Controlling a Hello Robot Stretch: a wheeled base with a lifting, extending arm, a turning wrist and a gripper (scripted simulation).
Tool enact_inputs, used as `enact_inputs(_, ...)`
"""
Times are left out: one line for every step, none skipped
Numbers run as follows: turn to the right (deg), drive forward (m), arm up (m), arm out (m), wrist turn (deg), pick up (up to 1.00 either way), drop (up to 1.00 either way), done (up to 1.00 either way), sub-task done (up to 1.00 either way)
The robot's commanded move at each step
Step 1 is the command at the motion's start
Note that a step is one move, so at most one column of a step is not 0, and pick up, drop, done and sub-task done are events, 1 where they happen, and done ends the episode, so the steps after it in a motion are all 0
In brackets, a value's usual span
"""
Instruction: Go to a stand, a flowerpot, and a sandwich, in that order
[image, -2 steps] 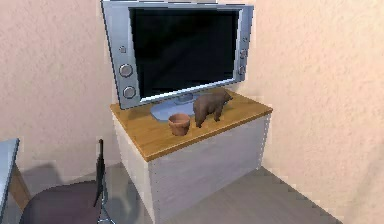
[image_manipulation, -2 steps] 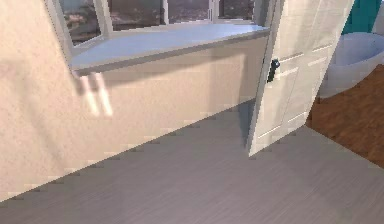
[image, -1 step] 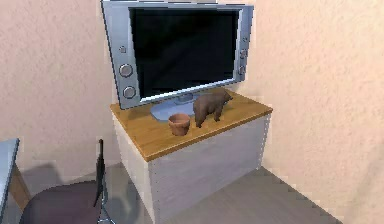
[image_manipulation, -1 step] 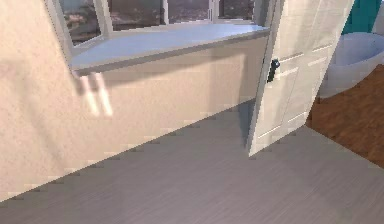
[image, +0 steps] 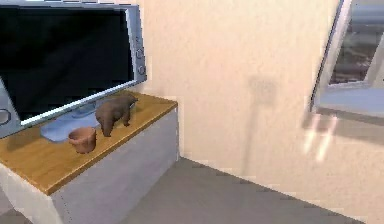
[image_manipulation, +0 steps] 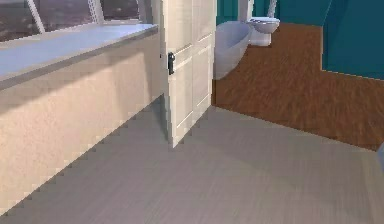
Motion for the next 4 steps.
enact_inputs(0.0, 0.20, 0.00, 0.00, 0.0, 0.00, 0.00, 0.00, 0.00)
enact_inputs(-27.0, 0.00, 0.00, 0.00, 0.0, 0.00, 0.00, 0.00, 0.00)
enact_inputs(0.0, 0.20, 0.00, 0.00, 0.0, 0.00, 0.00, 0.00, 0.00)
enact_inputs(-12.0, 0.00, 0.00, 0.00, 0.0, 0.00, 0.00, 0.00, 0.00)
